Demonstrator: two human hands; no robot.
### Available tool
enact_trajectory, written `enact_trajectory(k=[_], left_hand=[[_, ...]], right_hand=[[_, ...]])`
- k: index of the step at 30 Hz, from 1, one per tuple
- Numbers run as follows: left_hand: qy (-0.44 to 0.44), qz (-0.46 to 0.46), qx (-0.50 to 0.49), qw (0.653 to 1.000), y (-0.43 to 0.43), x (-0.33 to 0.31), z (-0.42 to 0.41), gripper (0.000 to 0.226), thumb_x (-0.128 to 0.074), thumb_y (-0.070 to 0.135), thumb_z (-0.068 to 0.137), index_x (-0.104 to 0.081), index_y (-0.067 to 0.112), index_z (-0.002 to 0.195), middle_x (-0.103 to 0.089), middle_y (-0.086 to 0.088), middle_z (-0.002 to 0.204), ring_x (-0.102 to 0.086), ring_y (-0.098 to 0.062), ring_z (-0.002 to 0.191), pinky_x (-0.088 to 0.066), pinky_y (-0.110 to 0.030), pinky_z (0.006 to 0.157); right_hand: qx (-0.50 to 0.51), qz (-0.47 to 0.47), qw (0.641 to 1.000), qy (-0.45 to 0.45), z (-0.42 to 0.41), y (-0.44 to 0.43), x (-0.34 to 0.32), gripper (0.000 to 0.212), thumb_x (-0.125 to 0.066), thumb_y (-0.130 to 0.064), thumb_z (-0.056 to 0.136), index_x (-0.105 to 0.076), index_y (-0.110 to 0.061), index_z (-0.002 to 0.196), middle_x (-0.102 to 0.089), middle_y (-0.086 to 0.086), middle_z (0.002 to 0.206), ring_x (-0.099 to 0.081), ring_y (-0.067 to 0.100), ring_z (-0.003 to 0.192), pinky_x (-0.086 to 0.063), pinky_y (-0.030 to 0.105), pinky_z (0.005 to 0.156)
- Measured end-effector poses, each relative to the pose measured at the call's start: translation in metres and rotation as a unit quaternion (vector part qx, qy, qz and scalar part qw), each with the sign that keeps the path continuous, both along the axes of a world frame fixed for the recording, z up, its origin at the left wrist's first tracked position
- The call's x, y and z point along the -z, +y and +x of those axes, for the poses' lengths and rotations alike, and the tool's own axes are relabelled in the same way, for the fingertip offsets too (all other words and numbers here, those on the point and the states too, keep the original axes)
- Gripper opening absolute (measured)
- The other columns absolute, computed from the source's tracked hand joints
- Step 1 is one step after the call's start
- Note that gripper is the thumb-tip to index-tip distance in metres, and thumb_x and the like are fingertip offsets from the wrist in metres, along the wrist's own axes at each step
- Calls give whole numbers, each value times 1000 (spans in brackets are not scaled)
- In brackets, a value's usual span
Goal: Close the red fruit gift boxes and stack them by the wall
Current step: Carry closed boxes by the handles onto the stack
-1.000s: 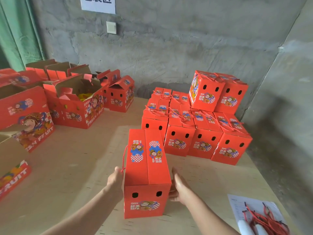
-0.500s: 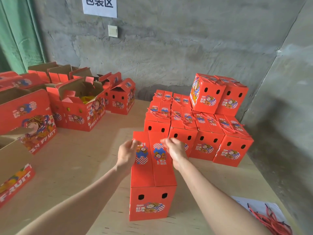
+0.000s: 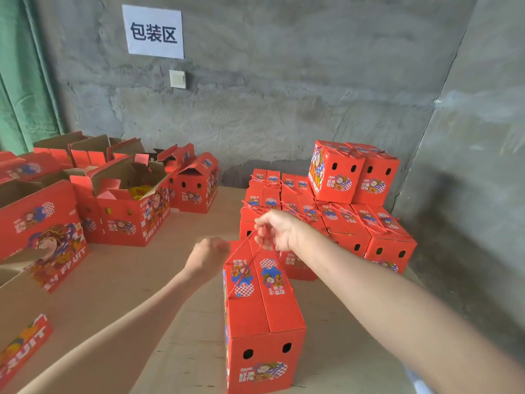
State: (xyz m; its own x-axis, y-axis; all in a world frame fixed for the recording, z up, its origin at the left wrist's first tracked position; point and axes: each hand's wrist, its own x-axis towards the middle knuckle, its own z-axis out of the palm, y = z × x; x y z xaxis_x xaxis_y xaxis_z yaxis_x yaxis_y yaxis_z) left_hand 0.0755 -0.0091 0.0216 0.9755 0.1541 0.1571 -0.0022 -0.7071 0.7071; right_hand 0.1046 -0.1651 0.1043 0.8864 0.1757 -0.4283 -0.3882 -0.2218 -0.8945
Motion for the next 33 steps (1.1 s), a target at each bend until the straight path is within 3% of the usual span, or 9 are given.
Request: enact_trajectory(k=[4,7,12,16,20,23,26,29,33], left_hand=[[9,35,66,997,13,30,-11,28,-53,25,96,-63,17,121,-63,0,124,-58,-18,112,-41,-22,84],[-50,29,96,994,19,24,-12,28,-54,25,95,-64,16,120,-59,4,130,-52,-12,121,-34,-16,94],[-162,-19,114,980,20,-14,-11,23,-55,12,95,-69,13,113,-61,8,121,-51,-6,116,-30,-10,97],[-234,-67,105,964,17,-50,-9,22,-55,11,95,-70,12,111,-61,3,120,-52,-13,119,-38,-32,105],[-287,-120,106,944,11,-72,-8,23,-52,11,96,-68,10,112,-57,9,119,-53,-12,119,-42,-36,102],[-233,-140,134,953,7,-74,-4,31,-43,12,100,-59,9,127,-48,1,139,-41,-14,133,-33,-36,111],[-168,-93,141,971,10,-58,2,35,-38,17,102,-53,11,133,-40,-4,148,-28,-13,141,-25,-31,115],[-83,-57,151,983,16,-31,2,37,-38,25,102,-52,12,134,-46,-4,143,-39,-15,134,-31,-19,102],[20,5,161,987,15,12,-3,36,-45,28,100,-54,7,127,-53,-3,129,-46,-22,126,-33,-19,90]], right_hand=[[26,-72,995,-60,1,15,-18,27,-44,2,89,-50,-9,65,-47,-1,39,-51,15,52,-39,29,64],[54,-66,992,-93,7,21,-39,30,-45,-1,89,-49,-10,61,-43,-2,37,-47,13,46,-38,25,57],[103,8,978,-182,16,30,-94,31,-44,-4,90,-43,-12,60,-34,-6,30,-37,9,27,-32,21,50],[172,66,943,-276,13,36,-133,28,-53,0,81,-49,-8,55,-36,-4,28,-35,10,23,-38,23,48],[192,95,905,-367,10,37,-157,25,-57,3,78,-50,-6,56,-39,-3,34,-34,12,27,-36,25,47],[189,130,910,-345,14,36,-163,24,-54,6,80,-52,-5,59,-40,-3,32,-37,10,27,-37,24,45],[173,116,931,-300,22,38,-141,24,-53,6,81,-52,-6,59,-41,-3,32,-39,10,28,-38,18,41],[140,66,959,-239,30,39,-98,26,-50,2,84,-50,-10,61,-43,-3,39,-44,10,36,-37,18,43],[129,-12,967,-219,27,41,-30,24,-53,3,78,-55,-8,57,-52,1,42,-52,14,44,-36,19,48]])
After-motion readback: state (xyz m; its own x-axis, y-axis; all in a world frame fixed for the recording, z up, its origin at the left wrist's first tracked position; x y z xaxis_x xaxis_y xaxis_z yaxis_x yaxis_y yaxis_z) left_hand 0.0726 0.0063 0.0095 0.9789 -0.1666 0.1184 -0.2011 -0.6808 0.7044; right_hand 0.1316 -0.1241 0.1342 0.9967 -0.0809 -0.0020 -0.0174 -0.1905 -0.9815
